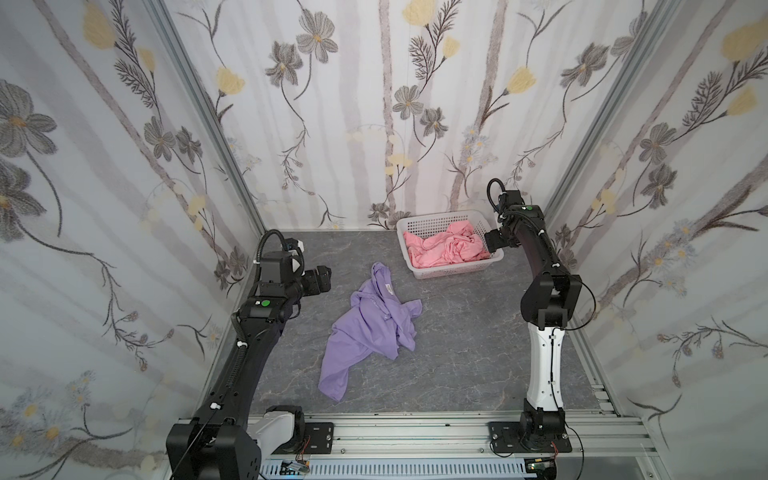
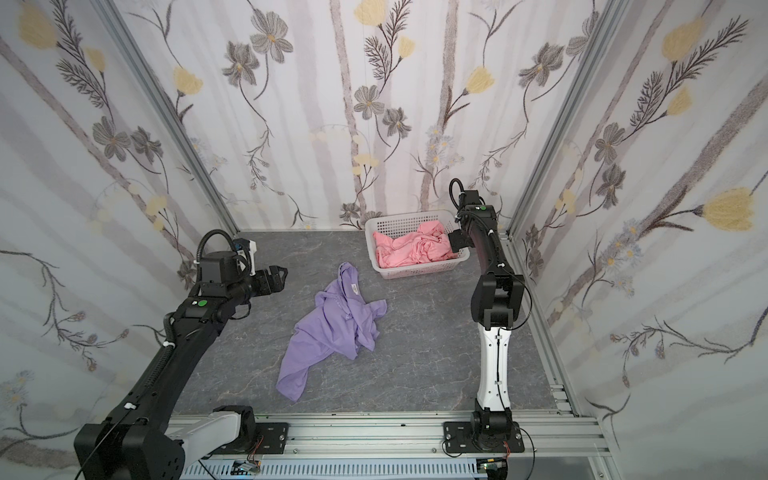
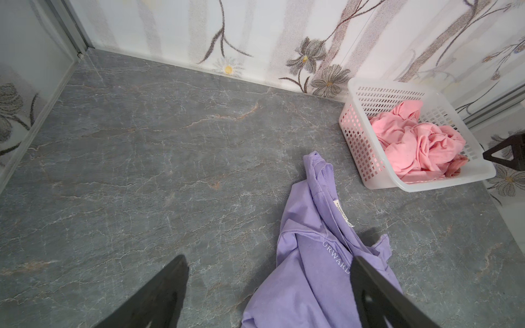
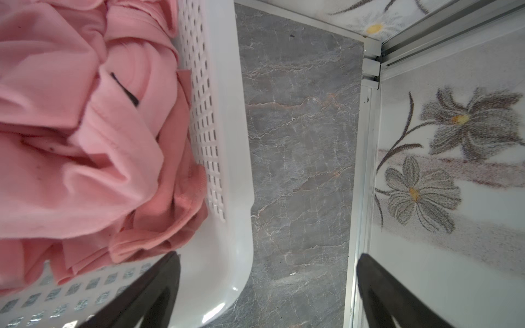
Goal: Fold and stack t-shirts
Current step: Place the T-shirt at the center of the board, then move the bin to the corner of the board.
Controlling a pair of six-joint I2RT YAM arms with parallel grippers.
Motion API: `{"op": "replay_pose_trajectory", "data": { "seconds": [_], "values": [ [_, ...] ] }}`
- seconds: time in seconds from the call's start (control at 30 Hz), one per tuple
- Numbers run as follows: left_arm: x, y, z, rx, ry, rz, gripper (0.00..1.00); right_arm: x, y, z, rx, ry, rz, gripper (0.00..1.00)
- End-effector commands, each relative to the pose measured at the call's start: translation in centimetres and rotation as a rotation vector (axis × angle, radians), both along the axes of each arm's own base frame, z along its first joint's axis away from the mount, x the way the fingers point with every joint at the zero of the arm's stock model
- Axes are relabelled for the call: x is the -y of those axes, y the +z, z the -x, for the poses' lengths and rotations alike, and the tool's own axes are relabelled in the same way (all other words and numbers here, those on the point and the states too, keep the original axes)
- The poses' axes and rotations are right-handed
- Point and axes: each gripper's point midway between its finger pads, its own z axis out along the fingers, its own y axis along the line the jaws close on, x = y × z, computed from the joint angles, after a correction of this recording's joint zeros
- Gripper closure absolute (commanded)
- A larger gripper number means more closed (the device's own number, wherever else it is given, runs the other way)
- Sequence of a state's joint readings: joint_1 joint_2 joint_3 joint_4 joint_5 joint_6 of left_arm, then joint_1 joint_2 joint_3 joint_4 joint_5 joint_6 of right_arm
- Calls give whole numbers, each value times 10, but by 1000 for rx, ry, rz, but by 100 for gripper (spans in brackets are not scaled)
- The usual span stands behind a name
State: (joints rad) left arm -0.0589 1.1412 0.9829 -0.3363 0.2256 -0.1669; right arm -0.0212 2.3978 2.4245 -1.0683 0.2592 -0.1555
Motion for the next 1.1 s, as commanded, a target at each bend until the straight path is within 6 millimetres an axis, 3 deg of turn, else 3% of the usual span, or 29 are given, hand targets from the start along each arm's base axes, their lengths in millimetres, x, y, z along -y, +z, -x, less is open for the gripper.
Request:
{"op": "replay_pose_trajectory", "data": {
  "seconds": [0.0, 0.03, 0.13, 0.17, 0.2, 0.37, 0.57, 0.7, 0.8, 0.83, 0.97, 1.07],
  "values": [
    [5, 8, -7, 28, -12, 30, 8, 2, -14, 0, -10, -33, -100, 16],
    [6, 6, -7, 23, -14, 33, 8, 3, -18, 1, -15, -40, -117, 19],
    [8, 2, -7, 12, -24, 32, 8, 0, -29, 4, -38, -39, -170, 48],
    [8, 1, -8, 10, -27, 33, 8, -2, -34, 7, -56, -32, -182, 65],
    [9, -1, -8, 7, -31, 33, 8, -2, -39, 10, -72, -32, -187, 100],
    [12, -7, -8, -6, -48, 39, 8, -7, -55, 41, -158, -54, -215, 100],
    [15, -16, -8, -16, -63, 29, 8, -30, -53, 113, -250, -119, -271, 100],
    [18, -20, -11, -19, -78, 25, 8, -59, -29, 161, -245, -145, -296, 100],
    [21, -20, -14, -28, -95, 18, 9, -105, 0, 188, -216, -103, -454, 99],
    [21, -21, -15, -31, -97, 16, 9, -117, 9, 194, -208, -87, -491, 90],
    [25, -20, -18, -33, -111, 23, 8, -166, 51, 212, -157, 40, -626, 31],
    [27, -19, -18, -31, -117, 27, 8, -180, 77, 206, -84, 152, -587, 20]
  ]
}}
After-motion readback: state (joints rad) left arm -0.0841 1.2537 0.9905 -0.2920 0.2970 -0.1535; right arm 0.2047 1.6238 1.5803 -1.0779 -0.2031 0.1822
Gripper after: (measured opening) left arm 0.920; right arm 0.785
